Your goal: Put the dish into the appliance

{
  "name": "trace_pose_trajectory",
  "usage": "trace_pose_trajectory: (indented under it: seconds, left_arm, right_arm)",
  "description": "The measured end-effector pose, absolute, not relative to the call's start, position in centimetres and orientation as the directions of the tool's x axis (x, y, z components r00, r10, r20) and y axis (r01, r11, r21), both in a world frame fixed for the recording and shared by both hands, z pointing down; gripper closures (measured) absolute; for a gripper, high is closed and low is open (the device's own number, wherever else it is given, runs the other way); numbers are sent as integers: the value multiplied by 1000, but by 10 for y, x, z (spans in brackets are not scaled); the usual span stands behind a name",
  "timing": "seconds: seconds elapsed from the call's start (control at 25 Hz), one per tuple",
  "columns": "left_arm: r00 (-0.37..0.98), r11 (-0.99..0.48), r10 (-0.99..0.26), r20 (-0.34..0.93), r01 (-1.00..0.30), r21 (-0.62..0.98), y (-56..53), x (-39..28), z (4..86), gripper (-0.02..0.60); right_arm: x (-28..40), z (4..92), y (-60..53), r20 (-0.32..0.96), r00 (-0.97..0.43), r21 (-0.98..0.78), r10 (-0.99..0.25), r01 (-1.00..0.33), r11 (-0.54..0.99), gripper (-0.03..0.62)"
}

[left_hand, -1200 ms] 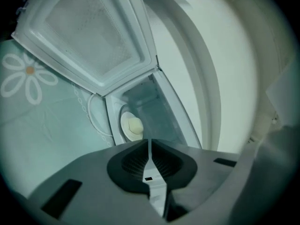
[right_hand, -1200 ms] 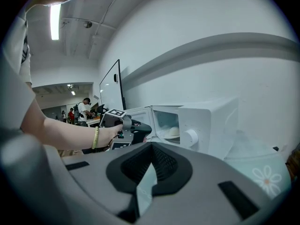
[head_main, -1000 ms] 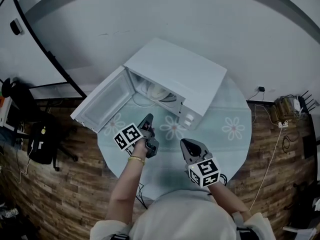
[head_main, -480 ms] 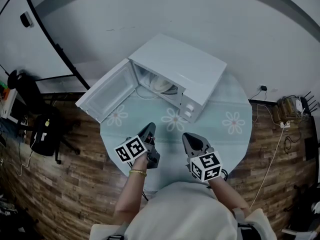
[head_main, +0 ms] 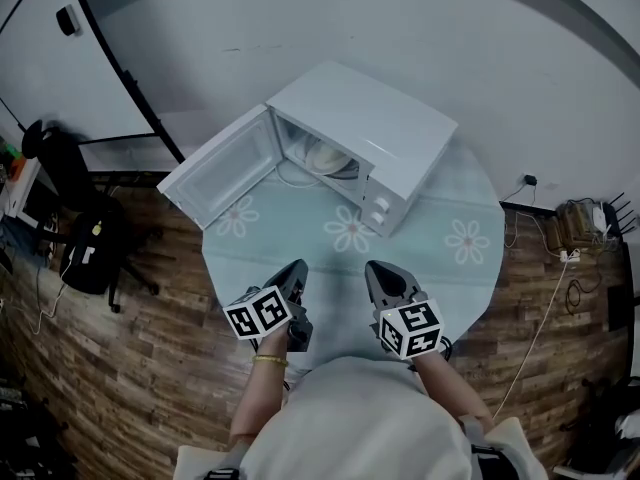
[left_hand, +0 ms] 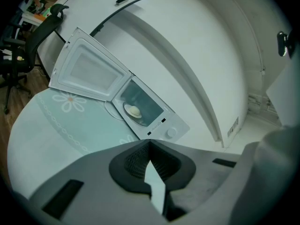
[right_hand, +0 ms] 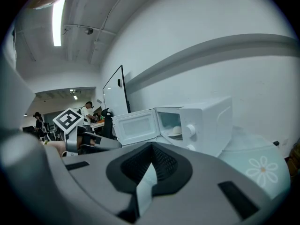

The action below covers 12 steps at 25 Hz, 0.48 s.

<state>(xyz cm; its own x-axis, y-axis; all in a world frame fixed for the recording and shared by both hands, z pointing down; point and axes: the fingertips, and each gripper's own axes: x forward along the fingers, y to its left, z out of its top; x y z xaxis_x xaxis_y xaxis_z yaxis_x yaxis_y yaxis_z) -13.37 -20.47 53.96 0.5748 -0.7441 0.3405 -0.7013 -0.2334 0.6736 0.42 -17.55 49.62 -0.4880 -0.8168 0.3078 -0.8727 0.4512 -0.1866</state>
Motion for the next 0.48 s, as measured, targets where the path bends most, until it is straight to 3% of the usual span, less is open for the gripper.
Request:
trace_pose_trajectory:
  seconds: [0.48]
  left_arm:
    - [573, -215, -720, 391, -720, 659, -171, -145, 556, 572]
  right_arm:
    - [-1, 501, -158, 328, -500, -185, -801, -866, 465, 589]
